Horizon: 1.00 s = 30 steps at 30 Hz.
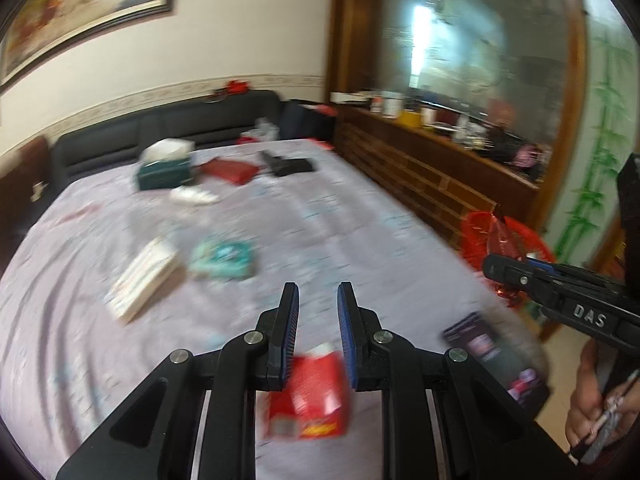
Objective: Collect trash
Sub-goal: 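Carry both red items to the red basket and open both tools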
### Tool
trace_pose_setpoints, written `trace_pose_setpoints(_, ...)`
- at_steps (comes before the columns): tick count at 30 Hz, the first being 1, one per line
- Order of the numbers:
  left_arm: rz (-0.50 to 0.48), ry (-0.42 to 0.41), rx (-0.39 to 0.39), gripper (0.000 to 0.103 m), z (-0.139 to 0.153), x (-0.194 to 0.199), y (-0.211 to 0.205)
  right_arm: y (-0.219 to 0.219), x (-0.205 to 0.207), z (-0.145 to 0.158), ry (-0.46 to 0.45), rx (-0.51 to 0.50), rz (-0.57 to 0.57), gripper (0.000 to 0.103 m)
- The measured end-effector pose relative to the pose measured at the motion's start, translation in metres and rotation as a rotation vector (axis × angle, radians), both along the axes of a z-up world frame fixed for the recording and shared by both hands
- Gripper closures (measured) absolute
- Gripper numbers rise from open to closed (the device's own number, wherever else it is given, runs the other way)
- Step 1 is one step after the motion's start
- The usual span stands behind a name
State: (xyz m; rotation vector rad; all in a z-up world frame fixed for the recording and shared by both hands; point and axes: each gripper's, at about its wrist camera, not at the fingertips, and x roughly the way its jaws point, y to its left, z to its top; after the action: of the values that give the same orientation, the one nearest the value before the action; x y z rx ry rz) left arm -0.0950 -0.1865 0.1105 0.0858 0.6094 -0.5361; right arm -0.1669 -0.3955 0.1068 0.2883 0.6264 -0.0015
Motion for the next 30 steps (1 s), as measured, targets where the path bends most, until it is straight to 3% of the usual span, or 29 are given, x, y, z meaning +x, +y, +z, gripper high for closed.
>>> trace_pose_setpoints(6, -0.18, 0.089, -0.015, 0.084, 0.014, 0.01, -0.08, -0.089, -0.021, 0.004, 0.014, 0.052, -0.132, 0.069)
trace_pose_setpoints(9, -0.23, 0.148, -0.032, 0.084, 0.017, 0.014, -0.094, -0.117, -0.03, 0.004, 0.018, 0.065, -0.171, 0.069)
trace_pose_setpoints(13, -0.192, 0.204, 0.013, 0.068, 0.004, 0.022, -0.075, -0.124, -0.034, 0.009, -0.008, 0.065, -0.148, 0.069)
trace_pose_setpoints(15, -0.121, 0.238, 0.05, 0.053, -0.01, 0.027, -0.053, -0.124, -0.034, 0.01, -0.022, 0.061, -0.135, 0.069)
trace_pose_setpoints(16, -0.07, 0.279, 0.074, 0.039, -0.022, 0.03, -0.037, -0.123, -0.033, 0.01, -0.026, 0.057, -0.128, 0.069)
trace_pose_setpoints(19, 0.027, 0.361, 0.096, 0.037, -0.051, 0.035, -0.002, -0.121, -0.029, 0.007, -0.034, 0.06, -0.109, 0.069)
trace_pose_setpoints(23, 0.059, 0.47, 0.105, 0.035, -0.08, 0.034, 0.012, -0.12, -0.024, 0.002, -0.038, 0.072, -0.094, 0.069)
trace_pose_setpoints(25, 0.075, 0.449, 0.171, 0.03, -0.09, 0.028, 0.009, -0.121, -0.025, 0.002, -0.042, 0.074, -0.097, 0.069)
trace_pose_setpoints(30, 0.092, 0.363, 0.248, 0.03, -0.099, 0.022, 0.0, -0.122, -0.031, -0.001, -0.041, 0.077, -0.107, 0.069)
